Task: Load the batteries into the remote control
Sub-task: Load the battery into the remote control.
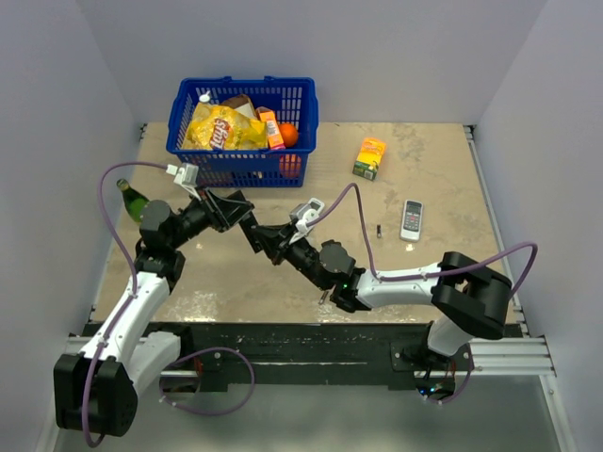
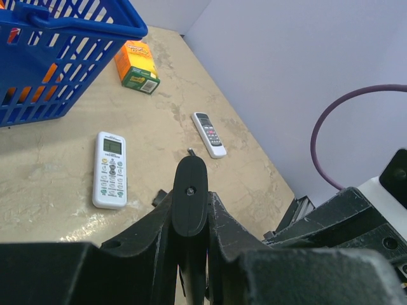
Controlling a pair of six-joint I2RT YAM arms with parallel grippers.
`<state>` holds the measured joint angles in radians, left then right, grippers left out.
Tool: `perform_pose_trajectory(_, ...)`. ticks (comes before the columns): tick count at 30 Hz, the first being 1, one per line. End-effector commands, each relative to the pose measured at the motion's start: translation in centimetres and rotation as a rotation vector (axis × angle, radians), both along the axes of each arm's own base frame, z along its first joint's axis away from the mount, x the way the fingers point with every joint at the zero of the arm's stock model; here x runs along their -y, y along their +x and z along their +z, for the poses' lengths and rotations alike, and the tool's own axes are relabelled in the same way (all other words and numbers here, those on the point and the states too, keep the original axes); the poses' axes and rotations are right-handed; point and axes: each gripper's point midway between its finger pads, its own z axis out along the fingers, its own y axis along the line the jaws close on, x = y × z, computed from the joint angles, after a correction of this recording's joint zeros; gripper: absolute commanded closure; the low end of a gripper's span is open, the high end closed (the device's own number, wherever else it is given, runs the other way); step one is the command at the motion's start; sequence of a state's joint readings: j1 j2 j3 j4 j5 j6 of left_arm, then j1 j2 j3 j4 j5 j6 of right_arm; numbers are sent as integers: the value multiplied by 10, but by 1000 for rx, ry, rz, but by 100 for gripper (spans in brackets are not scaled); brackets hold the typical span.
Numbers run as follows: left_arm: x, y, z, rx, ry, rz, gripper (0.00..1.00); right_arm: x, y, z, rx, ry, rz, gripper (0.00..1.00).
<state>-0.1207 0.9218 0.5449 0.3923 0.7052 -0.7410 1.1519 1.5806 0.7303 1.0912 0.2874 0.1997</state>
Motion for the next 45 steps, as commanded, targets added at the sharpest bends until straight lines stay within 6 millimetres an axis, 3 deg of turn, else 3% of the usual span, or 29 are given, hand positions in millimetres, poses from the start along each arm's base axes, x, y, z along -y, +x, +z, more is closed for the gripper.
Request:
perform_pose_trajectory(1, -1, 0, 10, 27, -28, -8, 100, 5, 2, 20, 45, 69, -38, 100)
perform_pose_trajectory(10, 0, 0, 10, 15, -44, -12, 100, 2, 4, 21, 52, 70, -40, 100)
perform_pose_trajectory(23, 4, -6, 0, -65, -173, -84, 100, 5, 5, 1, 36, 21, -50, 100)
perform_pose_trajectory(34, -1, -5, -1, -74, -194, -67, 100, -7, -5, -15, 3, -9, 8, 100)
perform_pose_trajectory(45, -9, -5, -1, -68, -224, -43, 100, -7, -11, -54, -64, -111, 29, 100)
